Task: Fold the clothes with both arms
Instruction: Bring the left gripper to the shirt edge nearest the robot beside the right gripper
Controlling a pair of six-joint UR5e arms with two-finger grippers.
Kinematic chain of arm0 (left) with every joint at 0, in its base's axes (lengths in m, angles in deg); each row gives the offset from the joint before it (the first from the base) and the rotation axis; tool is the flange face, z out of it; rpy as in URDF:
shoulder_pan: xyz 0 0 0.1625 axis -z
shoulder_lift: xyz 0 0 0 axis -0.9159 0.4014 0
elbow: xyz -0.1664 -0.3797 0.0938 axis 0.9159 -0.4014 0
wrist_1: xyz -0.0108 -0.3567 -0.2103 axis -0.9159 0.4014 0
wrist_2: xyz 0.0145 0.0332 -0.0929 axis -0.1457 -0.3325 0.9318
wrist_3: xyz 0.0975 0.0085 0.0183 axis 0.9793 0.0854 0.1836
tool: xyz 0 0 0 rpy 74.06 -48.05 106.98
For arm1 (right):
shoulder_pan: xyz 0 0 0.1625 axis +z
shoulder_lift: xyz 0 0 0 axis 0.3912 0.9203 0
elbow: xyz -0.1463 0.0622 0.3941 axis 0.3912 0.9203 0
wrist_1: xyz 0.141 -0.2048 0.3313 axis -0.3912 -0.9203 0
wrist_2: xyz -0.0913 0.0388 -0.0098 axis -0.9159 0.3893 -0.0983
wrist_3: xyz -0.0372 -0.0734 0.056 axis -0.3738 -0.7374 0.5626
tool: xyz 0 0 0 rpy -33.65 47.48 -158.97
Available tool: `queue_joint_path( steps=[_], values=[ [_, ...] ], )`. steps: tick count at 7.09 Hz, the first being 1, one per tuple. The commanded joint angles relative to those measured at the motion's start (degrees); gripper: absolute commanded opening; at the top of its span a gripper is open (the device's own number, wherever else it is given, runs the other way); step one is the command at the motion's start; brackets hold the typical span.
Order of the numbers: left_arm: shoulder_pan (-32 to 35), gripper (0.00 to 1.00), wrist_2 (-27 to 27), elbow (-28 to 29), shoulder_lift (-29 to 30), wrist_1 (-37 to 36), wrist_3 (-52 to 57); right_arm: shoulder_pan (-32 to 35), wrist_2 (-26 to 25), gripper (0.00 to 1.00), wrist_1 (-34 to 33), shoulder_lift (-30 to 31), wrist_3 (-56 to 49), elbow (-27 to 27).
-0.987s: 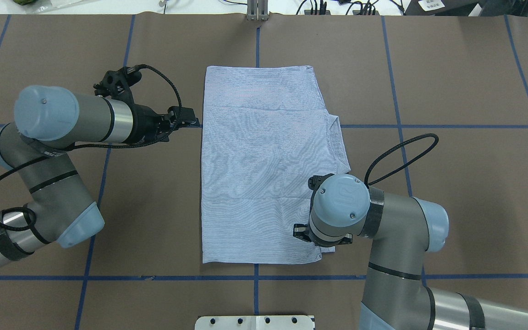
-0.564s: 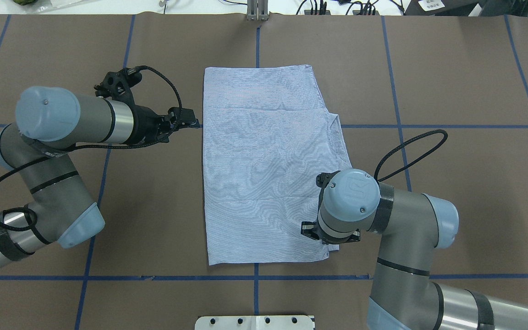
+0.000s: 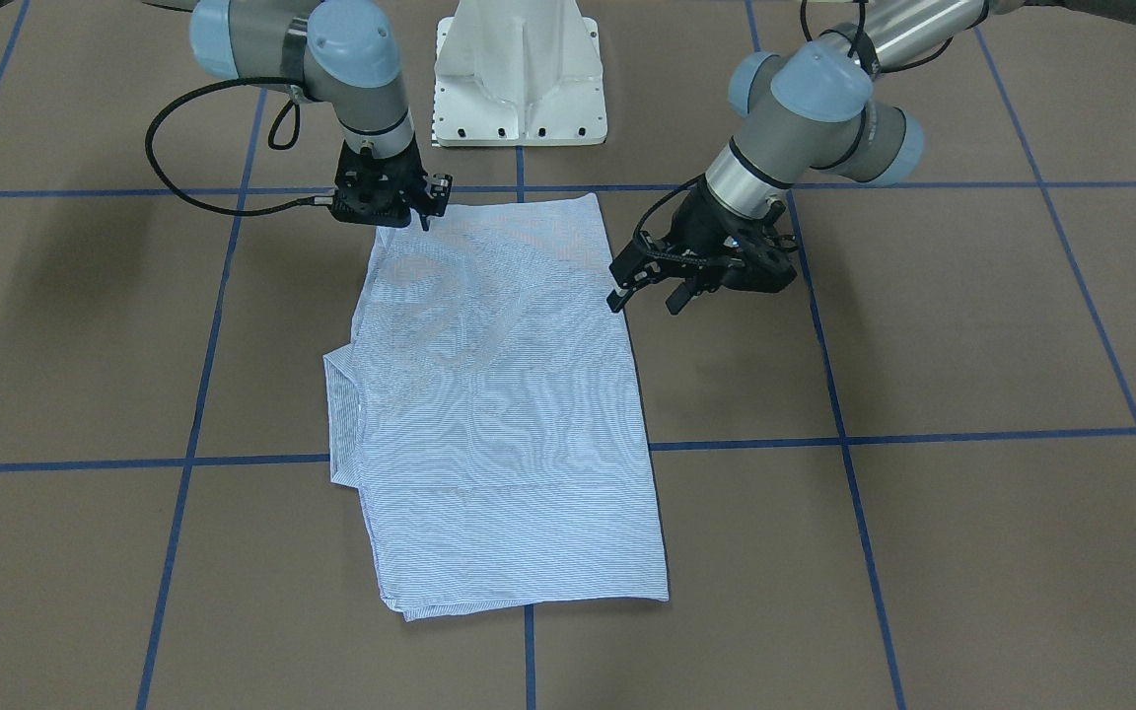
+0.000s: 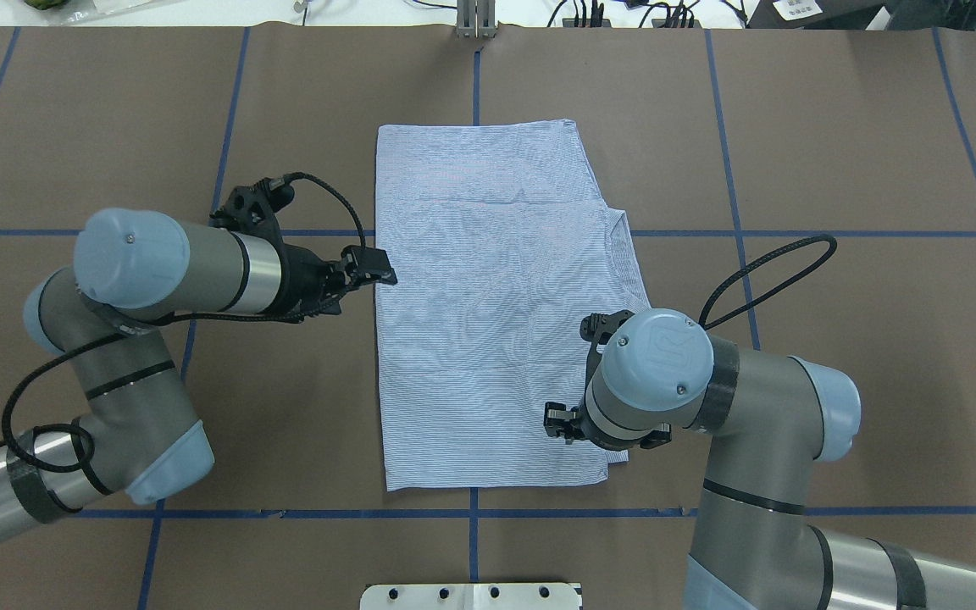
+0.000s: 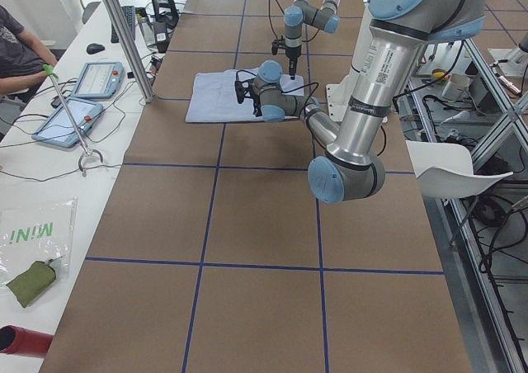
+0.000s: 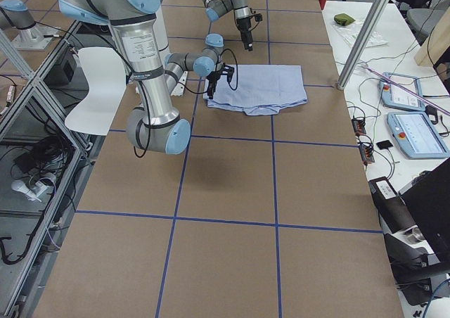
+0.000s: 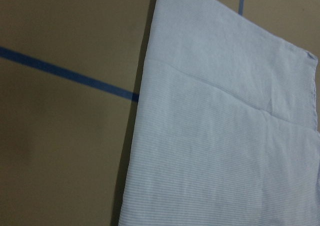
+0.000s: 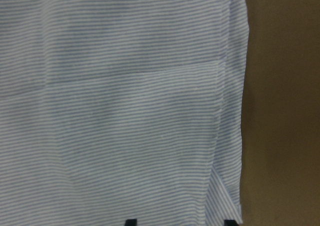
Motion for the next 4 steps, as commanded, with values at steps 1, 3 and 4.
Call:
queue_joint_path(
  steps=[1, 3, 4],
  values=[
    [-6.6, 1.00, -2.0, -0.6, -1.0, 0.0, -9.4, 0.7, -0.3, 1.00, 3.5, 0.1, 0.5, -1.5],
    [-11.6, 0.99, -5.2, -1.1, -0.9, -2.2, -15.6, 1.7, -0.3, 1.00, 5.3, 0.0, 0.5, -2.0],
    [-13.5, 0.99, -6.1, -2.9, -0.8, -6.3, -16.5, 1.8, -0.2, 1.00, 5.3, 0.0, 0.5, -2.3]
  ],
)
